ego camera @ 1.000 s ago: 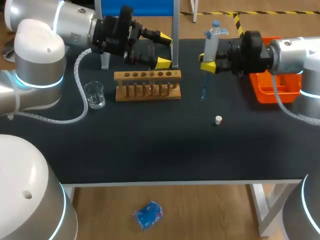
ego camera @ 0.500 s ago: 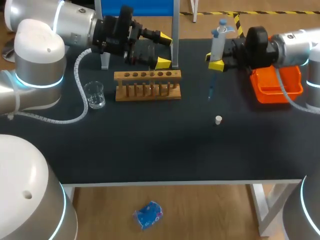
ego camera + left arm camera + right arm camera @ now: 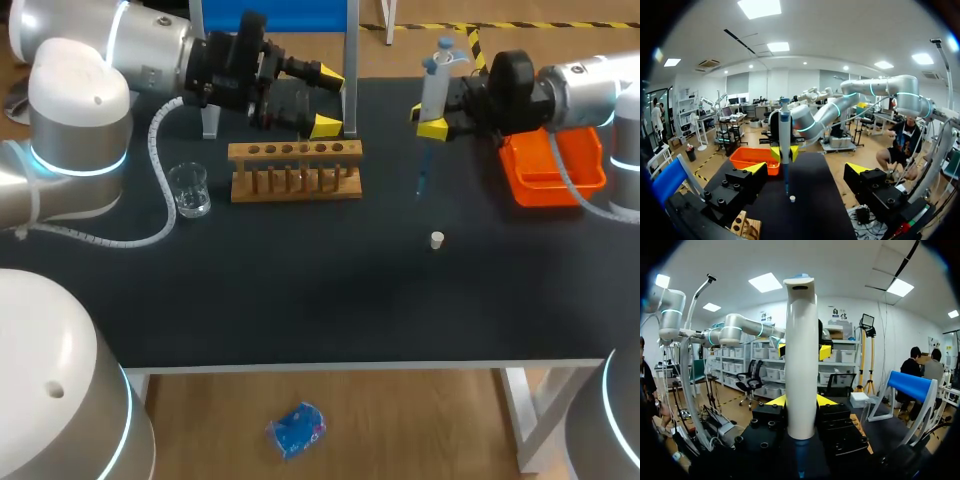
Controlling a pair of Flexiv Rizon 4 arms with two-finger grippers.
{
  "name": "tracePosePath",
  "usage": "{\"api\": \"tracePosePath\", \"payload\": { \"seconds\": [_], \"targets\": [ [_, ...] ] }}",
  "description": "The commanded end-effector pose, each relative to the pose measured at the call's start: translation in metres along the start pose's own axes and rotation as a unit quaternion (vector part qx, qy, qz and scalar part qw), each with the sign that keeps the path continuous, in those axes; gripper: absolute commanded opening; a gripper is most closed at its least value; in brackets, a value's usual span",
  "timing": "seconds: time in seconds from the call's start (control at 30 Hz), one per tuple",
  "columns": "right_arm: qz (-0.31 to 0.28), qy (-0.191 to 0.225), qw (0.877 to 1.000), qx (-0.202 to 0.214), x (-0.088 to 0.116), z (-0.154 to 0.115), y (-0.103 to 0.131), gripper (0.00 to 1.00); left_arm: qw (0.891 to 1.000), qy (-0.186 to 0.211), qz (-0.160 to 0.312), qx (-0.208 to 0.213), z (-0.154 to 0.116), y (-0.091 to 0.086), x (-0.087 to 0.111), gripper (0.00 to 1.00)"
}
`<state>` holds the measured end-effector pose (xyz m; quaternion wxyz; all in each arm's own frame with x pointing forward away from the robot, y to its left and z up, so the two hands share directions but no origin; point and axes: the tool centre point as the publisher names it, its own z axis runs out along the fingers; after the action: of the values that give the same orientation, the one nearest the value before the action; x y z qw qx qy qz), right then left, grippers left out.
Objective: Invert the test tube, pick up the pipette, mount the tip to pipette, aspirate from beaker and dispense into the tube, eject the tip, return the pipette, and cap with the stopper.
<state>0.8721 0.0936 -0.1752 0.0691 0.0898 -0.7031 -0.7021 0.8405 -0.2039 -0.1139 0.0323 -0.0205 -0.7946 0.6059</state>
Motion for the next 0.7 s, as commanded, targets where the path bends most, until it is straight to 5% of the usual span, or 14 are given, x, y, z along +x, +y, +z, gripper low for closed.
{"api": "tracePosePath", "payload": {
  "seconds": [0.03,0.33,0.7],
  "targets": [
    [0.004,0.007,1.000,-0.015,0.000,-0.006,-0.010,0.00,1.000,0.001,-0.001,-0.001,-0.001,-0.001,0.000,1.00],
    [0.001,-0.001,0.999,-0.043,-0.006,-0.038,-0.008,0.00,1.000,0.001,-0.001,-0.001,-0.001,-0.001,0.000,1.00],
    [-0.010,-0.008,0.999,-0.030,-0.012,-0.078,0.003,0.00,1.000,0.001,-0.001,-0.001,-0.001,-0.001,0.000,1.00]
  ]
}}
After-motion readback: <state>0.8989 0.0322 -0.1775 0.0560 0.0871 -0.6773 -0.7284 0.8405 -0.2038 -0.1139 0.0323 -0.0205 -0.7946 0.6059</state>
